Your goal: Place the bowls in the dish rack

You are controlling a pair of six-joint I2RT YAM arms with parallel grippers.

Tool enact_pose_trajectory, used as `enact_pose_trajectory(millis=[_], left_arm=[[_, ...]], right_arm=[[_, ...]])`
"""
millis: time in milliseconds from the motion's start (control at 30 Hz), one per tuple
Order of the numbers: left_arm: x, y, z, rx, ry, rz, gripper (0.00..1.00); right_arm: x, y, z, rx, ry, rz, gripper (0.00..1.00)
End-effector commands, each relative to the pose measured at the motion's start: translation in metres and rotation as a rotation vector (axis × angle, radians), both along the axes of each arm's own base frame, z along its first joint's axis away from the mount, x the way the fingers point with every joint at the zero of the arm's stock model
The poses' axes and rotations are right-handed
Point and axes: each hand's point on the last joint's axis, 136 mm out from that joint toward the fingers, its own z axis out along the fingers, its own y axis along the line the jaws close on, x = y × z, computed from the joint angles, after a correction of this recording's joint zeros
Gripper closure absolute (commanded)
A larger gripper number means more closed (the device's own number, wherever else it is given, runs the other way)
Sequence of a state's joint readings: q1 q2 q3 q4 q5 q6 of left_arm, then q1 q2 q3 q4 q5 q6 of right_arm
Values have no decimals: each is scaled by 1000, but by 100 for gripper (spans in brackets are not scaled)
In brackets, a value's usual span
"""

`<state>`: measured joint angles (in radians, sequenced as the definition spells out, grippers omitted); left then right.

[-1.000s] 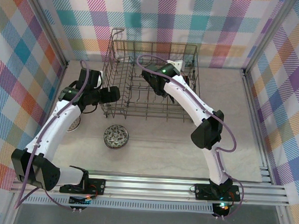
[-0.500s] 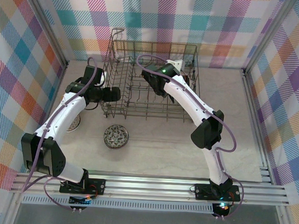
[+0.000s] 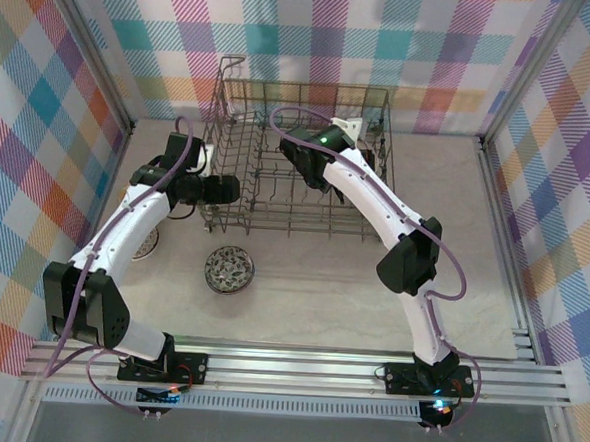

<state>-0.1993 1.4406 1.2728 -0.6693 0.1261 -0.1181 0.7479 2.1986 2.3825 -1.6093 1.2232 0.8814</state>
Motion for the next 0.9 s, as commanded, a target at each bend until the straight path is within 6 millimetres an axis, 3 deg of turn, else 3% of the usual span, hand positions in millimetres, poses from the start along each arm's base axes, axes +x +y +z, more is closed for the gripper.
enact_pose_trajectory(millis=[0,200,300,467,667,867], left_arm=[[-15,-19,18,-38,-31,-73,14],[-13,20,36,161,-92,37,10],[-7,28,50,230,-117,36,9],[8,32,55,293,-128,18,5],[33,36,40,380,-92,6,2],[44,13,28,280,-92,-39,2]], right_arm=[[-10,-11,20,-47,-35,-13,100],[-12,-13,20,-50,-29,-15,100],[-12,-12,20,-49,-30,-14,100],[-11,-12,18,-49,-24,-14,100],[-11,-12,19,-50,-26,-9,100],[-10,-11,20,-48,-29,-6,100]])
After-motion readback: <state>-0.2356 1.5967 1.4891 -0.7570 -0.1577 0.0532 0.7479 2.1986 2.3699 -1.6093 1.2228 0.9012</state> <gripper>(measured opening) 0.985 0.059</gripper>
